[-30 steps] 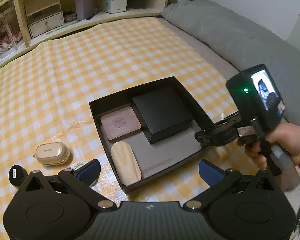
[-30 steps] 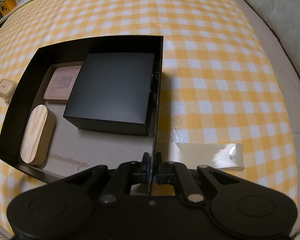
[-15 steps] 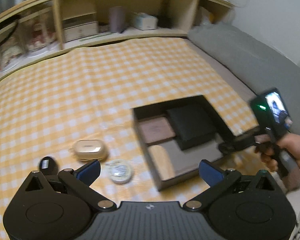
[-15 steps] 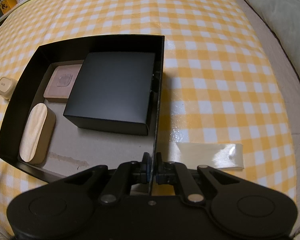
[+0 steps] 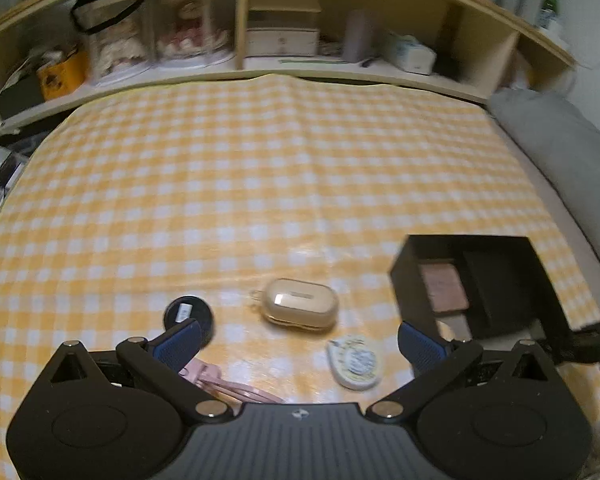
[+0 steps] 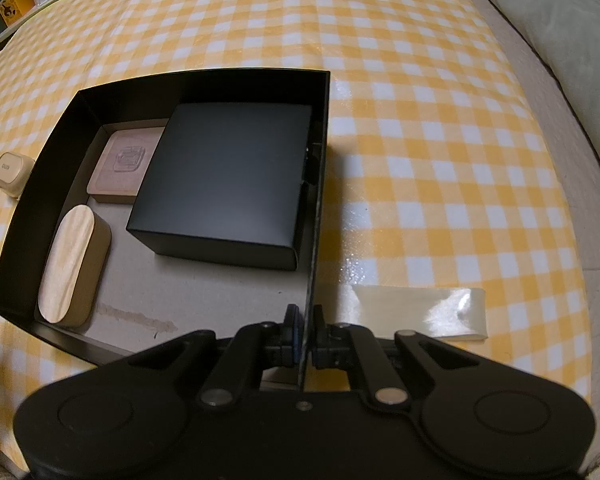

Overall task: Organize rigid objects
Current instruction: 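Lower the left tool onto the beige KINYO earbud case and grasp it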

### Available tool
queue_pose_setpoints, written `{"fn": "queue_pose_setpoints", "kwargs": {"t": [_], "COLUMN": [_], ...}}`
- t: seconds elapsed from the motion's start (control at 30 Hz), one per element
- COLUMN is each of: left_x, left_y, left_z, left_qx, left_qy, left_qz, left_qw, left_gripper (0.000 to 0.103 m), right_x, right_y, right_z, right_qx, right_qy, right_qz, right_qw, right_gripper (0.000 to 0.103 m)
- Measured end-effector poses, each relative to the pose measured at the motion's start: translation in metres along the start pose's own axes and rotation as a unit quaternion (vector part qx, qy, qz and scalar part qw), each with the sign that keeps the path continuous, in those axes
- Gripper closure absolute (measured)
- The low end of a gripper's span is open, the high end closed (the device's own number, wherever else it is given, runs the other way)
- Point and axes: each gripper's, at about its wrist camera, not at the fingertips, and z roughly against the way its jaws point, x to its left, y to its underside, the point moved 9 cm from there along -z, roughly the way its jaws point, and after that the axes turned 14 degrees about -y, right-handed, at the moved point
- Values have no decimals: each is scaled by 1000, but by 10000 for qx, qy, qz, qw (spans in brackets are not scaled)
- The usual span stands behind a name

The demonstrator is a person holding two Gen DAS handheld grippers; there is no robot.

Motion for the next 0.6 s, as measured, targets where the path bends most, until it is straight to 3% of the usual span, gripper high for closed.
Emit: {"fn": "queue_pose_setpoints", "kwargs": {"t": [0.2, 0.33, 0.6], "left_x": [4, -12, -43], "left_y": [-12, -19, -11], "left_z": [-32, -51, -91], "left_qx": [24, -71, 149], "left_qy": [-164, -171, -43], "left_qz": [138, -45, -481], "left_qw": [9998, 9998, 9987], "left_gripper": [0, 1, 6], "right_x": [0, 0, 1], "right_y": [0, 0, 0], "right_z": [0, 0, 1], "right_qx": [7, 6, 5], "right_qy": [16, 17, 23], "right_qz": [14, 12, 15], "right_qw": [10000, 10000, 10000], "right_gripper": [97, 97, 97]}}
